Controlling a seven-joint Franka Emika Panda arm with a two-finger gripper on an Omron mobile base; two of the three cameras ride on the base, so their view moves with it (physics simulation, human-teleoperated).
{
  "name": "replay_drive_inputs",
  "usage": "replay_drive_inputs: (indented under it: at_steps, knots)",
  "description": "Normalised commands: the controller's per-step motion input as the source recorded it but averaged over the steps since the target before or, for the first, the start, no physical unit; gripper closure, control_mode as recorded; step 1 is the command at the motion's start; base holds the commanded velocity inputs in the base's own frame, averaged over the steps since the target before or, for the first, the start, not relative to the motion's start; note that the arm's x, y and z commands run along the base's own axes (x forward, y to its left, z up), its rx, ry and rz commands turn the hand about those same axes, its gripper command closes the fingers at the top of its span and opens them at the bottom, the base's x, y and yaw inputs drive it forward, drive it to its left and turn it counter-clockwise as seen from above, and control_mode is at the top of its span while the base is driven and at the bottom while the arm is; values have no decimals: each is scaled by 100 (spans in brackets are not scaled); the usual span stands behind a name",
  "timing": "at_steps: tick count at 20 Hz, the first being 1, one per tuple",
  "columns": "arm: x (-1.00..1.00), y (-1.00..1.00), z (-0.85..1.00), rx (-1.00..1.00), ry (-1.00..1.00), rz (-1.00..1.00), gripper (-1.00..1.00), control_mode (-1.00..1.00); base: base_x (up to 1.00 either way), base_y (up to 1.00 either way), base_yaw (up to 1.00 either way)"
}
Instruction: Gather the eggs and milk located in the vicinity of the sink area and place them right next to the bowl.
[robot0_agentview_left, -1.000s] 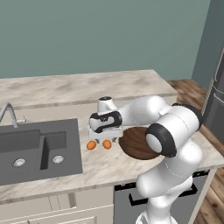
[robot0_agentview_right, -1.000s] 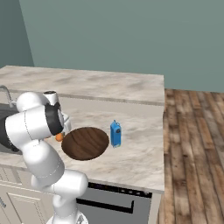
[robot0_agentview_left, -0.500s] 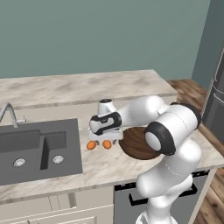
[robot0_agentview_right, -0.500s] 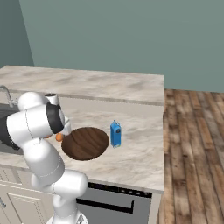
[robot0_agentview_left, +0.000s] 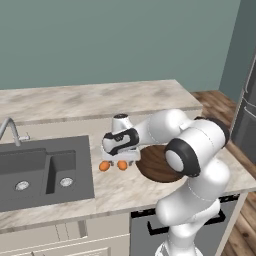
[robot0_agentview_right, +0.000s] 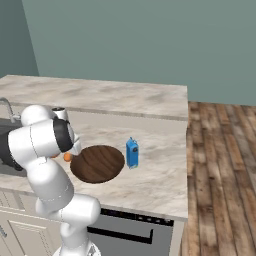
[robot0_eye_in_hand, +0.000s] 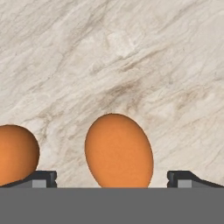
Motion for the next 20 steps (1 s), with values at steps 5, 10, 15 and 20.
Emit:
replay_drive_inputs:
  at_steps: [5,10,15,20]
  knots:
    - [2,0,-14,-2,0,-4,-100,-100,0,0,0]
    - [0,0,-8,-1,0,-4,-100,-100,0,0,0]
    - [0,0,-2,0,-1,-2,-100,-100,0,0,0]
    - [0,0,5,0,-1,0,-100,-100,0,0,0]
